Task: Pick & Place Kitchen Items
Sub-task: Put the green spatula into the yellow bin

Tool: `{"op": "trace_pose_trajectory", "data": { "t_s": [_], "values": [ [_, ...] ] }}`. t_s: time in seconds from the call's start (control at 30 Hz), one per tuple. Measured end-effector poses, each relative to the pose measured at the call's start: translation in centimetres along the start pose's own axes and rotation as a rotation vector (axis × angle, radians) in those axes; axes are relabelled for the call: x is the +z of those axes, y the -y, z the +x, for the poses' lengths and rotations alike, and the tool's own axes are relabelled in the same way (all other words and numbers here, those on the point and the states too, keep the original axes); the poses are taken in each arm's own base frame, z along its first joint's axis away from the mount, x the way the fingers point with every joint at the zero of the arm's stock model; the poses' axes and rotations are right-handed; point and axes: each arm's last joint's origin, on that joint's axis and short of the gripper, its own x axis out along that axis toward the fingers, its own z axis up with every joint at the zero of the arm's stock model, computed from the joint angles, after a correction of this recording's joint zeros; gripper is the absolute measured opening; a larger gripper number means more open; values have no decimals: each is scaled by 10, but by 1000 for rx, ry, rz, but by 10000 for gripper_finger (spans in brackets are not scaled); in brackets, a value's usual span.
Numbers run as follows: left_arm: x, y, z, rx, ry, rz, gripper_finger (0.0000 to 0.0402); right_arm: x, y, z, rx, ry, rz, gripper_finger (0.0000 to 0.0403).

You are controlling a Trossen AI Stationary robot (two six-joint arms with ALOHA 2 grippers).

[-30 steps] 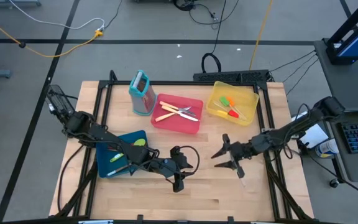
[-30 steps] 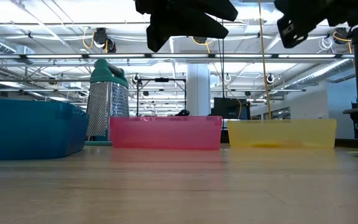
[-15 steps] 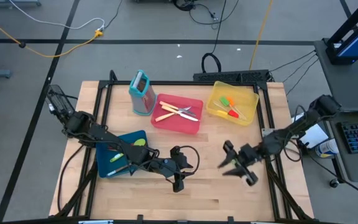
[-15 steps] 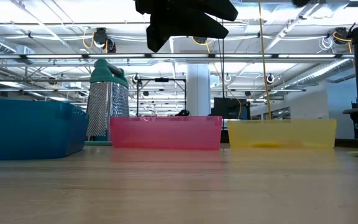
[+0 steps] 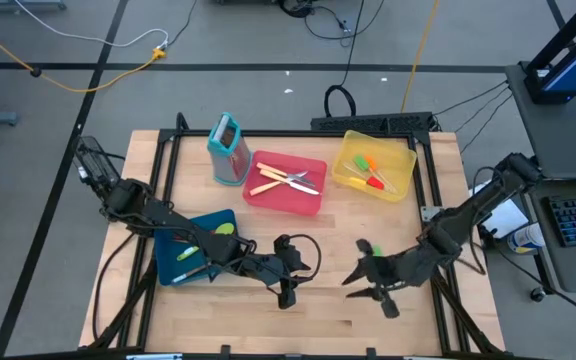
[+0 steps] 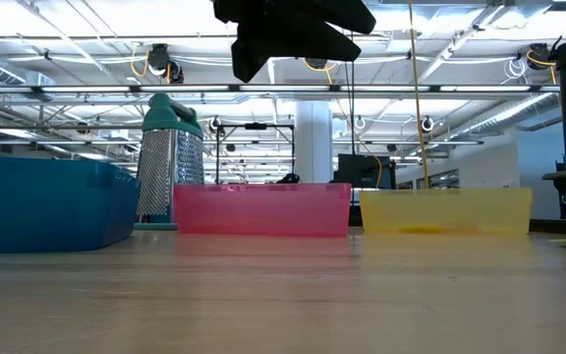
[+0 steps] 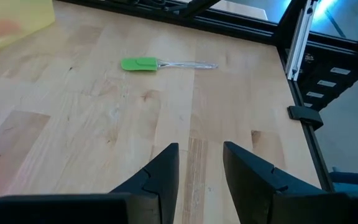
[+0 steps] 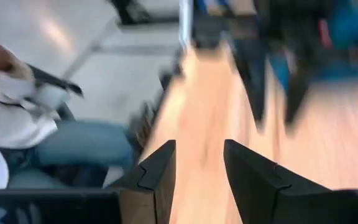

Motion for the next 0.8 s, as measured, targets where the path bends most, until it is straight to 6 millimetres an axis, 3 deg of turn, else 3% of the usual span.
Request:
{"op": "trace_pose_trajectory", "data": {
  "t_s": [0.3,0.47,0.63,0.8],
  "values": [
    [-2,-1,0,7,-17,3,127,-46,23,-9,-317,-316,292,128],
    [-2,-1,0,7,-17,3,127,-80,42,-21,-600,-466,438,128],
    [-1,-3,1,13,-15,0,127,-112,60,-26,-810,-508,601,128],
    [1,-8,2,24,-12,-6,127,-136,73,-21,-860,-493,769,128]
  ]
}}
